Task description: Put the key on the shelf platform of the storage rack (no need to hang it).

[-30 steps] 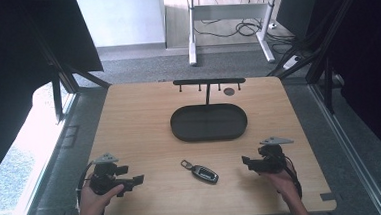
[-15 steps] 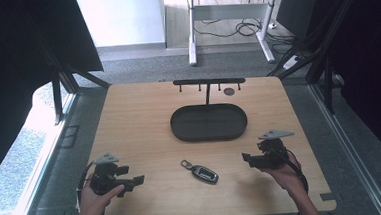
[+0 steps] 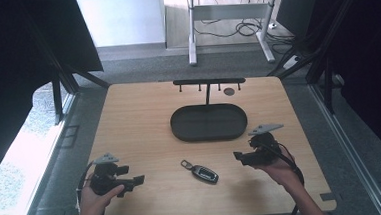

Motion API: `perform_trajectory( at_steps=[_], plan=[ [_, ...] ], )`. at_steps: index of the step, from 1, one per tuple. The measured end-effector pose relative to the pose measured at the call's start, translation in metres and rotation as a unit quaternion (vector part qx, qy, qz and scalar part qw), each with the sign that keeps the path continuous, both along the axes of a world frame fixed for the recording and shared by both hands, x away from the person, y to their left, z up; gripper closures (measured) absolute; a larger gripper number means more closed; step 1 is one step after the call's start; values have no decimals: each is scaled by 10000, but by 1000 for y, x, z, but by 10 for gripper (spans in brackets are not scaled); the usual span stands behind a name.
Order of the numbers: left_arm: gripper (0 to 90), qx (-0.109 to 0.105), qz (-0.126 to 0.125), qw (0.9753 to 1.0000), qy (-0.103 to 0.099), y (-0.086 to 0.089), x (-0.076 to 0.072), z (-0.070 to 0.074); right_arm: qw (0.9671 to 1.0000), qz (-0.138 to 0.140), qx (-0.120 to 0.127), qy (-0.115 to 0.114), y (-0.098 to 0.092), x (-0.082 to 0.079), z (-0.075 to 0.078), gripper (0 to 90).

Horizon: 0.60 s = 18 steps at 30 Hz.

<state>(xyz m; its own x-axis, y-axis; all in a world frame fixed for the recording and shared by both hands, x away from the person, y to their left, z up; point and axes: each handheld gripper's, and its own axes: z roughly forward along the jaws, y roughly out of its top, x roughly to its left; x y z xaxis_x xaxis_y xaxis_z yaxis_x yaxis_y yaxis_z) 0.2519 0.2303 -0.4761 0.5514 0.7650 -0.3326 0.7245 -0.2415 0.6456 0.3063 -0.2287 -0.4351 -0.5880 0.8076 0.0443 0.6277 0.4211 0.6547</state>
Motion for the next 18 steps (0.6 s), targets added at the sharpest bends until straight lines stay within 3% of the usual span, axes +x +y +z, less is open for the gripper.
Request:
perform_trajectory(
  at_steps=[9,18],
  plan=[
    [203,-16,13,10000,8,1,0,0,9988,421,-200,169,28,7,9,283],
    [203,-7,1,10000,15,1,0,-1,9961,734,-397,304,50,11,7,285]
  ],
)
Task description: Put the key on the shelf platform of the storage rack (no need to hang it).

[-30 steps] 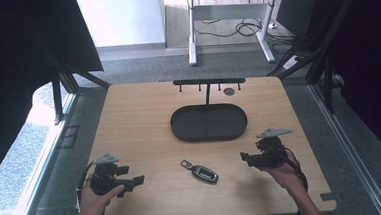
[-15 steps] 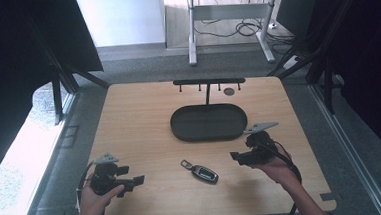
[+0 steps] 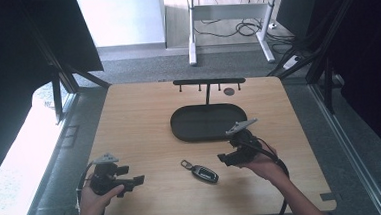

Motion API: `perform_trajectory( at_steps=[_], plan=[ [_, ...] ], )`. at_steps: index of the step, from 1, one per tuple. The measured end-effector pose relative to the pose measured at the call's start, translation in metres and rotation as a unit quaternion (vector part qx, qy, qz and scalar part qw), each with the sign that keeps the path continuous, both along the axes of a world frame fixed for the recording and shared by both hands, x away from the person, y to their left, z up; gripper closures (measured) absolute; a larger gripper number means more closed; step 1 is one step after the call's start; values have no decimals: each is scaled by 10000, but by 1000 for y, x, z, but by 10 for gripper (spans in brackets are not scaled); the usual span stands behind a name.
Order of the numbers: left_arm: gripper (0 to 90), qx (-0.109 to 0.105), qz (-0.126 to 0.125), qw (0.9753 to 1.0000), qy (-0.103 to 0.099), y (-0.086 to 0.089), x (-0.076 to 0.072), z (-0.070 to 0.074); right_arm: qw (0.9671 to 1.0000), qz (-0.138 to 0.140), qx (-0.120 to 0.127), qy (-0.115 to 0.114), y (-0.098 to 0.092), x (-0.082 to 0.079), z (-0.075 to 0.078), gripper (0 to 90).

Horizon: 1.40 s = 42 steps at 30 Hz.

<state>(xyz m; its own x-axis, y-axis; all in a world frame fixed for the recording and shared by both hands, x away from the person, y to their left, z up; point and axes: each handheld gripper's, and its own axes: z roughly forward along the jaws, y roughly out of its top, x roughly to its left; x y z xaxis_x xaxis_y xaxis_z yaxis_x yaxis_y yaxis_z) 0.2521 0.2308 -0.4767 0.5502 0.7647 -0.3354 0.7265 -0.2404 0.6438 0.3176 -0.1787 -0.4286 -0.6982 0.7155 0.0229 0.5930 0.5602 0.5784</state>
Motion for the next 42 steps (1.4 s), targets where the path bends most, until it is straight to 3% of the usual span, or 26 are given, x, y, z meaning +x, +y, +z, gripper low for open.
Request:
perform_trajectory(
  at_steps=[22,42],
  plan=[
    [202,-1,-27,10000,11,-2,0,0,9983,446,-273,258,42,3,-12,273],
    [201,20,-62,10000,21,-3,0,0,9915,905,-757,553,82,0,-43,268]
  ],
)
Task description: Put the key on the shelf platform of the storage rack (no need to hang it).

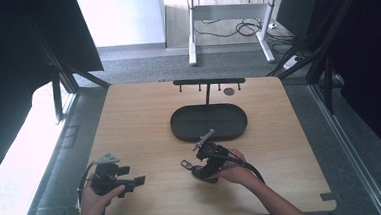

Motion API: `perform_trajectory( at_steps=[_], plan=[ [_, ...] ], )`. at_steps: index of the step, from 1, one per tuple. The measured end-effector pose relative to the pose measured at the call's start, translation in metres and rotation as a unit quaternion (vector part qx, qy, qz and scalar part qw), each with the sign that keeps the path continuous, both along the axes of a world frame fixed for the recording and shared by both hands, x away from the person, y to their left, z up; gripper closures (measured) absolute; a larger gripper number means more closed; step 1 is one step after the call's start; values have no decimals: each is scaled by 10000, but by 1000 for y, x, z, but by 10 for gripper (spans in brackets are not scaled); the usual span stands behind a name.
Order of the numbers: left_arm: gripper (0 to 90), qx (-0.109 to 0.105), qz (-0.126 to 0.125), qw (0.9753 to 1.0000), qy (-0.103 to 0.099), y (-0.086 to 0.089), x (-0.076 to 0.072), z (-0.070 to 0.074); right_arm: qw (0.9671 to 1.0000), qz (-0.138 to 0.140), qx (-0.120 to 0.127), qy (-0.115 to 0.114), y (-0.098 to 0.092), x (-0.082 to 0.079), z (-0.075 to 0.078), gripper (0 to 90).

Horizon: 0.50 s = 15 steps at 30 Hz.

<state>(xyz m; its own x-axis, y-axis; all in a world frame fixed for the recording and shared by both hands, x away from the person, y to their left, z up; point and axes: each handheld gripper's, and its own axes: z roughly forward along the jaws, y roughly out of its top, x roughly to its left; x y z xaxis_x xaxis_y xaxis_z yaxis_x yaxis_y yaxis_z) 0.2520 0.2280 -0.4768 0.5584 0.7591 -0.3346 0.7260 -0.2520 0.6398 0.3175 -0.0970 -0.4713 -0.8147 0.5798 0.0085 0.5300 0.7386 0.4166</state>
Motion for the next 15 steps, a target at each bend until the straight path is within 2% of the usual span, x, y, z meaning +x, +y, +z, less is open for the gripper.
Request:
perform_trajectory(
  at_steps=[9,15],
  plan=[
    [201,-2,-5,10000,-9,0,0,0,9995,151,-258,140,12,3,-22,288],
    [200,16,-44,10000,23,-1,0,-1,9986,221,-439,168,16,4,-29,329]
  ],
)
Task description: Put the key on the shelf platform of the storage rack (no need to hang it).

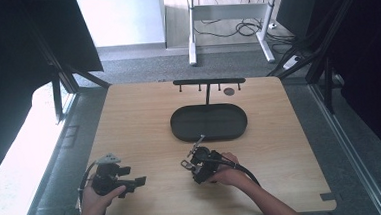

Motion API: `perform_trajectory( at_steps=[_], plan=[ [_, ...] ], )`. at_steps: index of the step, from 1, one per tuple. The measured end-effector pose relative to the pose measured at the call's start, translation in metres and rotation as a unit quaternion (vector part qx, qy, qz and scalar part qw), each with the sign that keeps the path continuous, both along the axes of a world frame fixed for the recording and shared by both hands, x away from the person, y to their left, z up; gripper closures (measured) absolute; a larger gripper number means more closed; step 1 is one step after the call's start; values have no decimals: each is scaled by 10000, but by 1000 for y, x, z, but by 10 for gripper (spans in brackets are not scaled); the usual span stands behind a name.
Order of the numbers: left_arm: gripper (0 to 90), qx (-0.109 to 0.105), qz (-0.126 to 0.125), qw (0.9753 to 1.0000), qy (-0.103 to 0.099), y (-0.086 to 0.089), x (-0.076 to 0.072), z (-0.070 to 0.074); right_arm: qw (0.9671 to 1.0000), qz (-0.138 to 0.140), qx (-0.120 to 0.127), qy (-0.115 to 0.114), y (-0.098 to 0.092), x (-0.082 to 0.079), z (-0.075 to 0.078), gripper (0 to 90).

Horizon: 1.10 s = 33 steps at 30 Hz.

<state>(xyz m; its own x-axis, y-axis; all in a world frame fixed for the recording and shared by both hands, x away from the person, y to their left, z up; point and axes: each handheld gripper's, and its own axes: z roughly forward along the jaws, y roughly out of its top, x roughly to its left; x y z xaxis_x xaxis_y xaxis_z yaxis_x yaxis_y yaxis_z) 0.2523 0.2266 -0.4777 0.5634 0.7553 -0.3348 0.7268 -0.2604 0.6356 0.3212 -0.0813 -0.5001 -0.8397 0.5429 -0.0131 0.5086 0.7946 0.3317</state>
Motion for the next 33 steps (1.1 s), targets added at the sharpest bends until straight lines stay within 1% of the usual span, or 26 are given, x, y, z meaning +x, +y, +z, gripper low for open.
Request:
perform_trajectory(
  at_steps=[3,5,10,13,14,16,21,24,26,27,29,30,31,32,33],
  plan=[
    [200,3,-15,10000,12,0,0,0,9999,-19,-116,34,0,0,-2,338],
    [200,-3,-10,10000,11,0,0,0,9999,-6,-143,25,0,1,-3,342],
    [200,-4,-11,10000,7,0,0,0,9996,32,-278,56,1,2,-7,381],
    [200,10,-16,10000,13,0,0,0,9996,58,-266,66,1,2,-7,395],
    [200,8,-17,10000,15,0,1,-1,9996,42,-243,163,1,3,-6,440],
    [200,3,-16,10000,15,-1,1,-1,9995,43,-213,209,1,3,-6,478],
    [200,1,-35,10000,16,-3,0,-1,9994,72,-207,282,0,6,-5,489],
    [200,-2,-23,10000,10,-2,0,-1,9992,48,-173,361,-1,8,-5,491],
    [200,-6,0,10000,3,-1,1,-1,9988,31,-82,474,-3,9,-4,492],
    [200,-6,0,10000,3,-1,1,-1,9988,23,-28,495,-3,9,-3,492],
    [200,-1,16,10000,1,0,1,-1,9989,46,67,452,-3,8,1,492],
    [200,-6,17,10000,-2,0,1,-1,9989,46,67,452,-3,8,1,492],
    [200,-12,21,10000,-6,0,1,0,9988,30,196,443,-5,8,4,493],
    [200,-6,18,10000,-13,0,1,0,9988,49,217,435,-6,8,6,493],
    [200,-6,18,10000,-13,0,1,0,9987,10,259,439,-7,8,8,493]
  ],
)
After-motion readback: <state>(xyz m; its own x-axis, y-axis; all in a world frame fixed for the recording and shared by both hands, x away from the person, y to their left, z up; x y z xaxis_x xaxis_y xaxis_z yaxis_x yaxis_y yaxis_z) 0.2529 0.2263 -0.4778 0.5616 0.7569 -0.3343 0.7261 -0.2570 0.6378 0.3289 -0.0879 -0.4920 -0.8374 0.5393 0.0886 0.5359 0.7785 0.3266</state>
